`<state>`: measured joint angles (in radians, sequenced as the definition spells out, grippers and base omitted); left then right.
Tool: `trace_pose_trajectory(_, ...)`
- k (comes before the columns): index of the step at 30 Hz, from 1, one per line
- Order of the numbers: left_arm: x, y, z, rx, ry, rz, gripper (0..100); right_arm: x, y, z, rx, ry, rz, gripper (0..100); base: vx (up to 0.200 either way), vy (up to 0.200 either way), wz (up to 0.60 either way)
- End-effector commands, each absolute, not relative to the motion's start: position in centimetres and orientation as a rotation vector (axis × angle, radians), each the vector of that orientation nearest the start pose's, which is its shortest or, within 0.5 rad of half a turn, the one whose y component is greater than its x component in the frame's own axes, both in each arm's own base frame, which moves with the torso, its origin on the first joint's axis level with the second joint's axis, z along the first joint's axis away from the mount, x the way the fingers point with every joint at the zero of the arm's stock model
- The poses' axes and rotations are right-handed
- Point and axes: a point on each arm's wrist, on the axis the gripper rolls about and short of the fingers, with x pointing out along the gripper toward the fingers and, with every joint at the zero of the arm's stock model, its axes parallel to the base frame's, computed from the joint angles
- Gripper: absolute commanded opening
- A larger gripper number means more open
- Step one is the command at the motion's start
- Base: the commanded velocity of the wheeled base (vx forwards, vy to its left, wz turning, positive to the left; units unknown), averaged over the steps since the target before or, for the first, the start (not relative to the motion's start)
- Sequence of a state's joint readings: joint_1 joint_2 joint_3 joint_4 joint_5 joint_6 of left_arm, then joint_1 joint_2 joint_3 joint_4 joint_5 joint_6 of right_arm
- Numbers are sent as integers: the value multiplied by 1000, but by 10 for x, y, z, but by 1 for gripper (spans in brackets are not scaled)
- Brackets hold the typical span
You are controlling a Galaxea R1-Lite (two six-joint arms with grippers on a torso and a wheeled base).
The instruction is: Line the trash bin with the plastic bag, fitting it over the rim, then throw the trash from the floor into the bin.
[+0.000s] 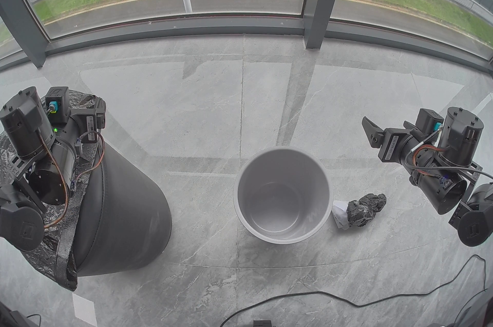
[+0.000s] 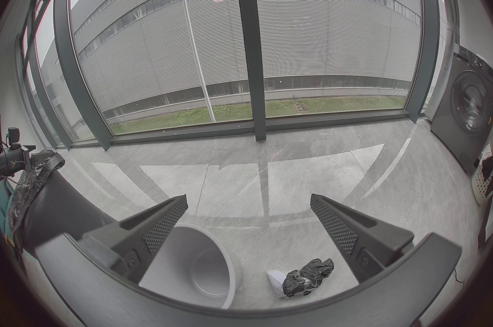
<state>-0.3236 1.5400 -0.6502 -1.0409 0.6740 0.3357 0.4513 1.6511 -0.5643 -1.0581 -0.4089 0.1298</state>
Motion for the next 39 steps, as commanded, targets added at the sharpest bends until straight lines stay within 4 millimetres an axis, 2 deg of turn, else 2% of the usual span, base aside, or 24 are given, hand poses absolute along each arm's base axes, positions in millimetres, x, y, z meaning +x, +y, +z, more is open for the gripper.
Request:
trace_pose_trajectory(1, 248, -70, 224, 318, -59, 353, 100, 250, 108, 178, 120, 25, 37, 100, 0, 0, 0)
trace_pose_trajectory(7, 248, -71, 217, 432, -27, 287, 100, 251, 109, 175, 115, 36, 39, 100, 0, 0, 0)
trace_pose_trajectory(10, 256, -72, 207, 492, 14, 282, 100, 252, 108, 175, 115, 36, 38, 100, 0, 0, 0)
trace_pose_trajectory(16, 260, -75, 201, 553, 41, 270, 100, 253, 107, 175, 116, 36, 35, 100, 0, 0, 0)
trace_pose_trajectory(20, 267, -68, 193, 629, 80, 307, 100, 253, 106, 174, 114, 39, 31, 100, 0, 0, 0)
trace_pose_trajectory(24, 269, -65, 195, 625, 72, 325, 100, 253, 106, 174, 114, 39, 31, 100, 0, 0, 0)
trace_pose_trajectory(28, 273, -53, 200, 626, 80, 413, 100, 253, 106, 174, 114, 39, 31, 100, 0, 0, 0)
trace_pose_trajectory(39, 272, -52, 214, 576, -14, 451, 100, 253, 106, 173, 113, 41, 31, 100, 0, 0, 0)
